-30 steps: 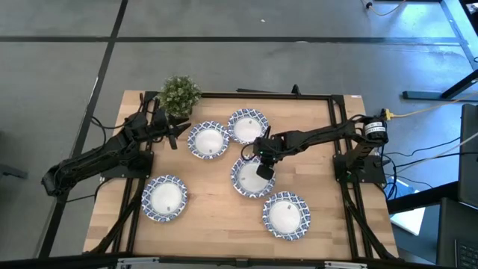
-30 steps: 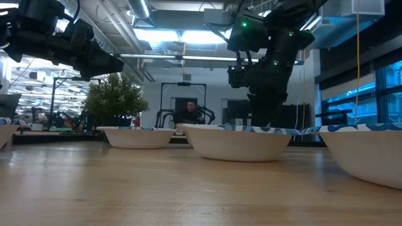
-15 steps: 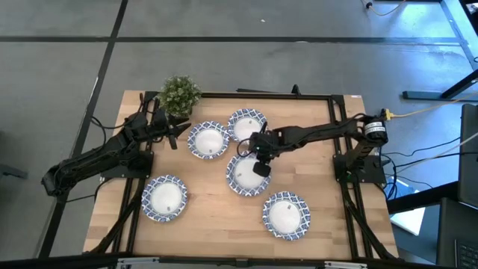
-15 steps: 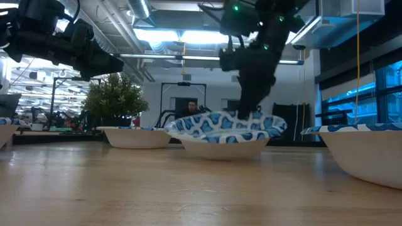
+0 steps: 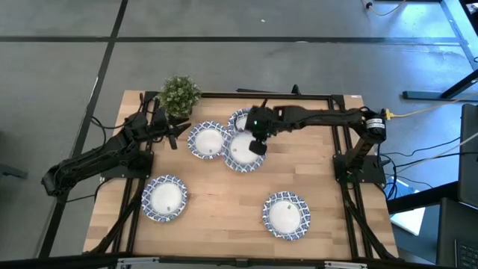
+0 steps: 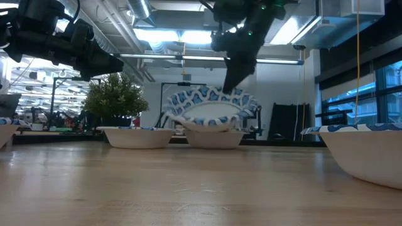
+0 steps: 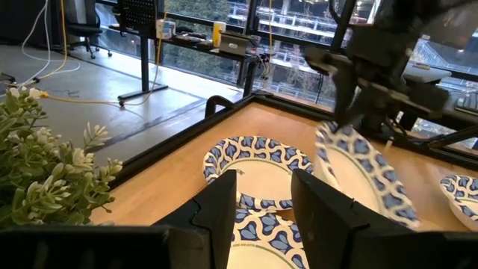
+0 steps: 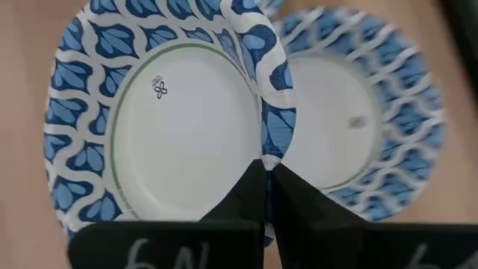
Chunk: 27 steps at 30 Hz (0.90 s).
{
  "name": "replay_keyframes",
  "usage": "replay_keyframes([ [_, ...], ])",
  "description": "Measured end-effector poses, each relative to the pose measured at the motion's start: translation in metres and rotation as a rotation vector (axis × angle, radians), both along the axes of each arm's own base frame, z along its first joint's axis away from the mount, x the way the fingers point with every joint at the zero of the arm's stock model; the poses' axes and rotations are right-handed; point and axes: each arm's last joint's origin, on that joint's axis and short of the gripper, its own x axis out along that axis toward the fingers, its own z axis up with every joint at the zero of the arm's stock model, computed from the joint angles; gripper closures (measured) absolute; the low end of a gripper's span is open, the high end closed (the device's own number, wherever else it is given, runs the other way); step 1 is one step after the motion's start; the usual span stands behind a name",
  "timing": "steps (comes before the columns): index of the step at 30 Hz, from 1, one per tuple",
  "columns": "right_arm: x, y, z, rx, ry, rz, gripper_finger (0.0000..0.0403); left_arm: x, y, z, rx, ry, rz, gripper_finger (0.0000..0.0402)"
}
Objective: Nest bowls inside each other
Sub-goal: Stack the white bowl on the other white bowl
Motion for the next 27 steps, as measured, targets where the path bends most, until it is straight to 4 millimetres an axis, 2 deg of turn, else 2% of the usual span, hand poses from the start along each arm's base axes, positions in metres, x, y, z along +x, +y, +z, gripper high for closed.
replay_keyframes([
  [5,-0.004,-0.030,0.009,-0.029,-0.021,-0.041,0.0388,0.000,0.000,0.000,0.000,0.000,0.000,0.0278],
  [17,-0.025,-0.091,0.011,-0.053,-0.040,-0.162,0.0388,0.000,0.001,0.000,0.004,0.004,0.023,0.0278],
  [21,-0.029,-0.099,0.011,-0.029,-0.049,-0.174,0.0388,0.000,0.001,0.000,0.004,0.004,0.025,0.0278],
  [27,-0.028,-0.099,0.012,-0.012,-0.063,-0.149,0.0385,0.000,0.001,0.000,0.005,0.004,0.026,0.0278],
])
